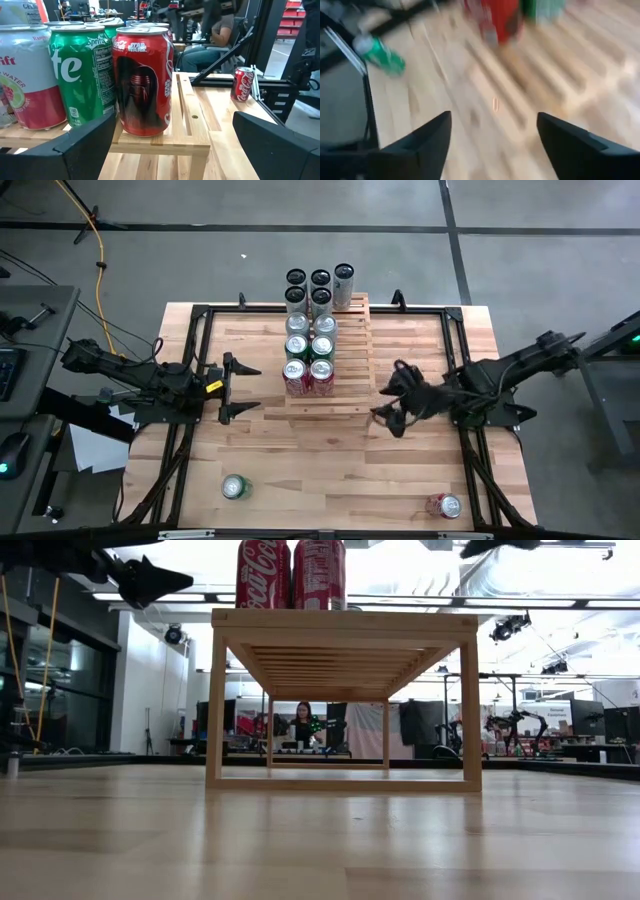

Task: Place canned beverage on shelf
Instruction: Put the red soda can aligned with the other red soda cans on the shelf

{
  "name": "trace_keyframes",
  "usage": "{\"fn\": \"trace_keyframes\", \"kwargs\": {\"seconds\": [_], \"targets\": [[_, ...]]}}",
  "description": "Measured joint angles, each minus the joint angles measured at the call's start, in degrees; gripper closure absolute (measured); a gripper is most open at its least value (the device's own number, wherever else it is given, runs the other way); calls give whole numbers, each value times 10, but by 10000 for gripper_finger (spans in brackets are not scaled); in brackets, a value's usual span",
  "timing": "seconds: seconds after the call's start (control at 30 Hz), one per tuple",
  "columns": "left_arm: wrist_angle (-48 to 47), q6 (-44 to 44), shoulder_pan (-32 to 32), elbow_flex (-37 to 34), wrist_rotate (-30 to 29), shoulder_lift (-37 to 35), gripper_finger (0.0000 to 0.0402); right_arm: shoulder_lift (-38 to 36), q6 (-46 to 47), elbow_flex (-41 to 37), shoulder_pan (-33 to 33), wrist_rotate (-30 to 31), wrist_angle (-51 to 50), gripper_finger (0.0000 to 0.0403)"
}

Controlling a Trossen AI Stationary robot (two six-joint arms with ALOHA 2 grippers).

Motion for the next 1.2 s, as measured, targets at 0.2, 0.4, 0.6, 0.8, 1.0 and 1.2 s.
{"fn": "trace_keyframes", "kwargs": {"seconds": [0.2, 0.4, 0.6, 0.8, 1.0, 1.2], "targets": [[-1, -6, 0, 0, 0, 0, 7, 77, 225, 125, 33, -179, -223, 112], [-8, -6, 0, 0, 0, 0, 7, 121, 472, 172, 132, -263, -279, 111], [-9, 7, 0, 0, 0, 0, 7, 161, 727, 173, 257, -300, -279, 111], [21, 26, 0, 0, 0, 0, 7, 201, 893, 173, 337, -362, -278, 111], [23, 35, 0, 0, 0, 0, 7, 237, 857, 173, 337, -326, -269, 111], [23, 41, 0, 0, 0, 0, 7, 258, 821, 173, 337, -331, -263, 111]]}}
